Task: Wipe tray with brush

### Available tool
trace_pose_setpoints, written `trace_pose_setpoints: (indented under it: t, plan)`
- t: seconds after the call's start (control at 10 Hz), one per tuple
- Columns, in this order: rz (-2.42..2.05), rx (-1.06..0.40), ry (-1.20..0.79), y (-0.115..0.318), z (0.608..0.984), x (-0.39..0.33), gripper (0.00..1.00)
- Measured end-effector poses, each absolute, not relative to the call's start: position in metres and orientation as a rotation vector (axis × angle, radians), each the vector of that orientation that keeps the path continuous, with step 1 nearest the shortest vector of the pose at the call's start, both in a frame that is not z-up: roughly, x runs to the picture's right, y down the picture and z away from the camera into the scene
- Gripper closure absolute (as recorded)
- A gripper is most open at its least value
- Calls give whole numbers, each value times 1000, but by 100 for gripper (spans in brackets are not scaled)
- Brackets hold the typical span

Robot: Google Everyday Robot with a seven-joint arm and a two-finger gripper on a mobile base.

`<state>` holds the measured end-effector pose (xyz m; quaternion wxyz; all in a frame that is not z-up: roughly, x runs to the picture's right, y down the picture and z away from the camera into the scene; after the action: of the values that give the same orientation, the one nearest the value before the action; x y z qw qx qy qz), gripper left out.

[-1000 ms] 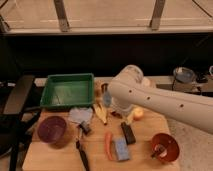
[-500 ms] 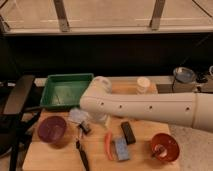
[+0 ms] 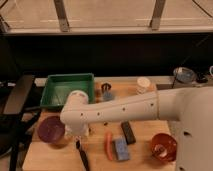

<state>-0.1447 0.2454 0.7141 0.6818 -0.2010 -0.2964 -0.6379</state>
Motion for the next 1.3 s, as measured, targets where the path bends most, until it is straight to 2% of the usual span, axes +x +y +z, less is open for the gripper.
trace_pose_setpoints:
  t: [0.6, 0.7, 0.9, 1.3]
  plan:
    - [-1422, -554, -740, 285, 758, -126, 35]
    - [-1417, -572, -746, 293, 765, -125, 39]
    - [-1395, -571, -743, 298, 768, -123, 59]
    - [-1384, -508, -664, 270, 736, -113, 96]
